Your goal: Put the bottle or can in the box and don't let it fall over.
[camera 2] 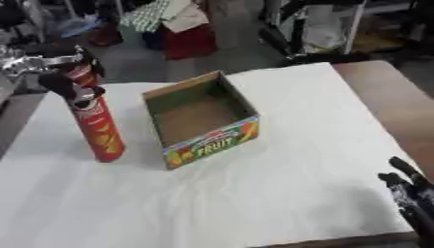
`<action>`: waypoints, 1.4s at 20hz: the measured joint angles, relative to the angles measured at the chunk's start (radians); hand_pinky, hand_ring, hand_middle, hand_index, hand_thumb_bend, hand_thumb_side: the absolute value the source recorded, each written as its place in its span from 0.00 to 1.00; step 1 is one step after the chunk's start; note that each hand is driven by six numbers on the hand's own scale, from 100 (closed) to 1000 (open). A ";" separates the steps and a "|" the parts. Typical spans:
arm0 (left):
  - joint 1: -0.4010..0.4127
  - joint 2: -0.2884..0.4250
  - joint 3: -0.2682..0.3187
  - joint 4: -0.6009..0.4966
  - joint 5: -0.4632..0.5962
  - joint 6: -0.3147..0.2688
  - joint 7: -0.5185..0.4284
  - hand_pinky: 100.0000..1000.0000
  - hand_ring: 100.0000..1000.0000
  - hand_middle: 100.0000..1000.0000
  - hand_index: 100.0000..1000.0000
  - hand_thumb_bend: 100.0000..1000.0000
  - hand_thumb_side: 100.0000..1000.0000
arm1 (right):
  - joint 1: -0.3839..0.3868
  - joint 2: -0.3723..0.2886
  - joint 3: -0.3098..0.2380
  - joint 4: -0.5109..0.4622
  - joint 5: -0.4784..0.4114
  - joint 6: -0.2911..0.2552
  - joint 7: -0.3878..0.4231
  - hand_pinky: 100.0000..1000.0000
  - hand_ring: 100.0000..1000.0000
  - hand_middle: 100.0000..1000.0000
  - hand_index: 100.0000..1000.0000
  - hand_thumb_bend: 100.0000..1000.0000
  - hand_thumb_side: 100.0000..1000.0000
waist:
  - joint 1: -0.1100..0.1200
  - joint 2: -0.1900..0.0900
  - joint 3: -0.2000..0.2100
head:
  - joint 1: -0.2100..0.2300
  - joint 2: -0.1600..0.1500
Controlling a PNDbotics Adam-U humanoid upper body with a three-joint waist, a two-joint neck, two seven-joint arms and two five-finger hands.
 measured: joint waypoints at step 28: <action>-0.147 -0.231 0.025 -0.033 -0.046 0.063 0.545 0.40 0.47 0.60 0.83 0.15 0.66 | -0.019 0.001 0.025 0.005 -0.001 0.001 0.020 0.96 0.84 1.00 0.91 0.00 0.61 | -0.006 0.014 -0.054 | 0.029 -0.035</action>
